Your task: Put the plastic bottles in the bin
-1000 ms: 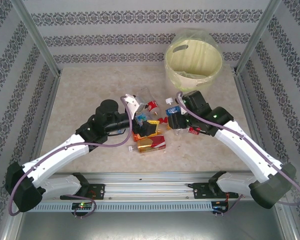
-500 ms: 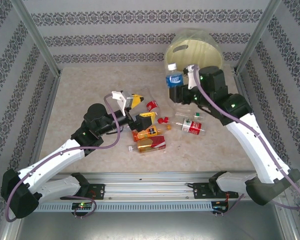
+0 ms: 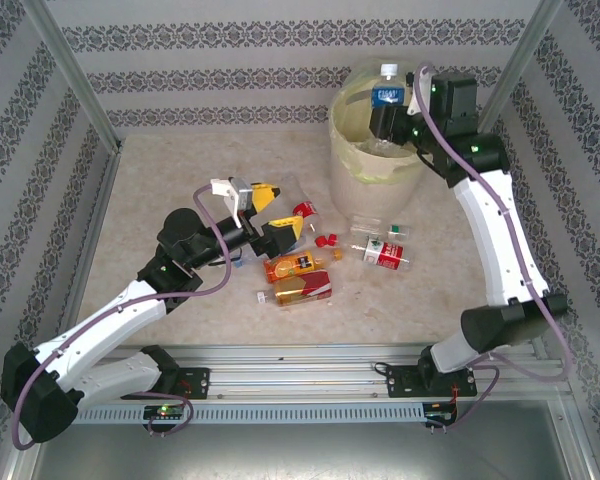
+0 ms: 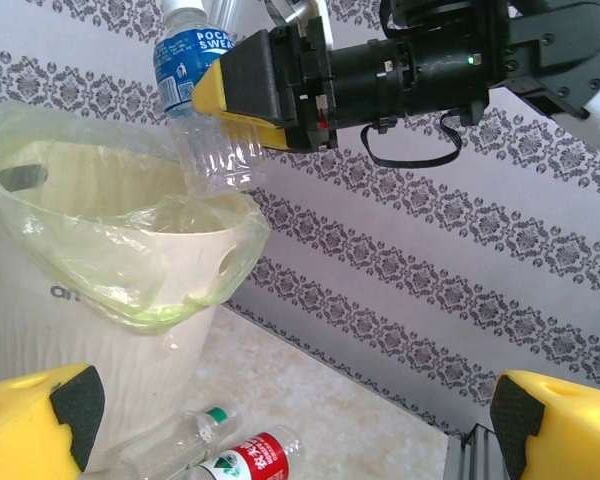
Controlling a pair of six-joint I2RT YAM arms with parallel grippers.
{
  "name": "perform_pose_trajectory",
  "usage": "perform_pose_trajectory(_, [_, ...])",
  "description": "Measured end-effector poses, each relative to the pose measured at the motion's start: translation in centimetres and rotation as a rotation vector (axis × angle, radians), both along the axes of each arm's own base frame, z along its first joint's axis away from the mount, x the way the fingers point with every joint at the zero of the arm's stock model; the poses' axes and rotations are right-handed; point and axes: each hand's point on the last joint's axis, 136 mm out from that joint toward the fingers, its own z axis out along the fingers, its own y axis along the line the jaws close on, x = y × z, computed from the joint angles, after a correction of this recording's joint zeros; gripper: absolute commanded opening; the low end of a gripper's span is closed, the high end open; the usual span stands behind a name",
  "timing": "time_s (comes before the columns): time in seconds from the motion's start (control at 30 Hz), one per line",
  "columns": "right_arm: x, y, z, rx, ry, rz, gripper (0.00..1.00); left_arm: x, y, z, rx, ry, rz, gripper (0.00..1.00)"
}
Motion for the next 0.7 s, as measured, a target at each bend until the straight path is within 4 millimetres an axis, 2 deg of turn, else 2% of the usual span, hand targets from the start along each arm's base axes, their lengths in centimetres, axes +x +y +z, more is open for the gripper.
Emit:
perform_pose_trajectory(0.17, [3.0, -2.3, 0.2, -0.004, 0.008, -0.061, 0.56, 0.1, 0.1, 0.0, 0.001, 0.000, 0.004, 1.00])
perform_pose_trajectory(0.27, [4.4, -3.4, -0.8, -0.018, 0.045, -0.087, 0.56, 0.1, 0.1, 0.0, 0.003, -0.001, 0.000, 1.00])
perform_pose_trajectory(0.37, [5.5, -4.0, -2.7, -0.036, 0.105, -0.106, 0.57, -0.1, -0.1, -0.2, 0.015, -0.009, -0.008, 1.00])
perform_pose_trajectory(0.53, [6.5, -4.5, -7.0, -0.073, 0.232, -0.123, 0.58, -0.3, -0.2, -0.6, 0.045, -0.022, -0.020, 1.00])
perform_pose_trajectory(0.7, [6.7, -4.9, -10.4, -0.102, 0.336, -0.139, 0.65, -0.3, -0.2, -0.8, 0.059, -0.030, -0.019, 1.00])
